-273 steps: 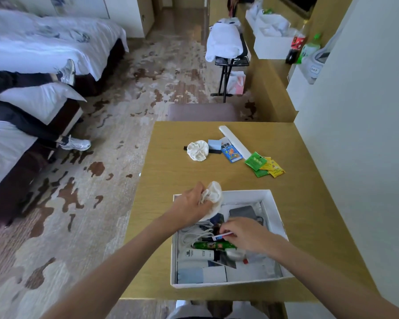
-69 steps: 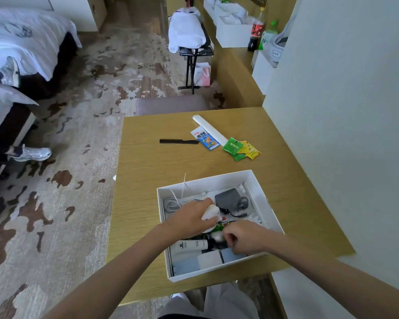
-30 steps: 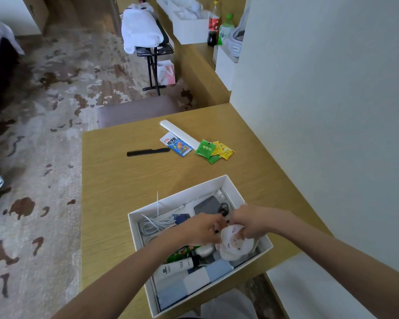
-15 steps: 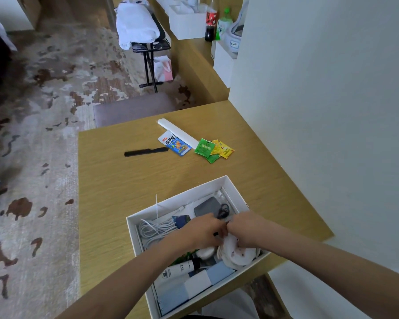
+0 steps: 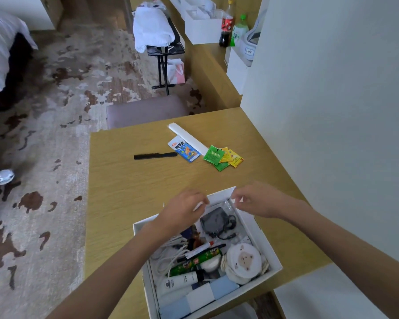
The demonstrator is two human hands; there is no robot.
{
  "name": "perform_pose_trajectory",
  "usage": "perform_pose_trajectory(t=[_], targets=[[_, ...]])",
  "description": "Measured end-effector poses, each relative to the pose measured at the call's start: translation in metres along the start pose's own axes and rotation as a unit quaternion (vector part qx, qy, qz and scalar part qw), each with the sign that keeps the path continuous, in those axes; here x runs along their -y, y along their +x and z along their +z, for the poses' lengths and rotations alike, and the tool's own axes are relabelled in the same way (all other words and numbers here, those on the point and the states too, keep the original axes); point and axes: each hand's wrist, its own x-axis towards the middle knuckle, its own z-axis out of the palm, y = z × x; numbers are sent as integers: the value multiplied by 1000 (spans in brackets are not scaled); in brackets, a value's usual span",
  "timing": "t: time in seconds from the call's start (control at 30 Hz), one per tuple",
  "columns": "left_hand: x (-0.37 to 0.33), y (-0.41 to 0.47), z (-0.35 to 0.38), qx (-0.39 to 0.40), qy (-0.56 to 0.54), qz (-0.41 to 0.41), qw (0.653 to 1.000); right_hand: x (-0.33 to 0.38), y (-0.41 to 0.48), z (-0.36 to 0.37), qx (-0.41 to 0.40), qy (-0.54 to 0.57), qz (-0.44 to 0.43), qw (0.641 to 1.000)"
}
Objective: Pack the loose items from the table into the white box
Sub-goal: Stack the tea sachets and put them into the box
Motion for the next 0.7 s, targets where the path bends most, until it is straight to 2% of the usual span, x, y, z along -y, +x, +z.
perform_pose_trajectory(t=[0.13,0.33,0.53,0.7], targets=[[8,18,-7,-47,18,-13,999,-10,27,-6,-84,100,12,991],[34,68,-3,10,-6,-145,989,-31,83,-5,-150,241,39,958],[55,125,7,71,-52,-257,962,-64,156,0,-172,263,120,942],[70,150,18,81,-75,-320,941,-83,217,-2,-161,202,167,952]])
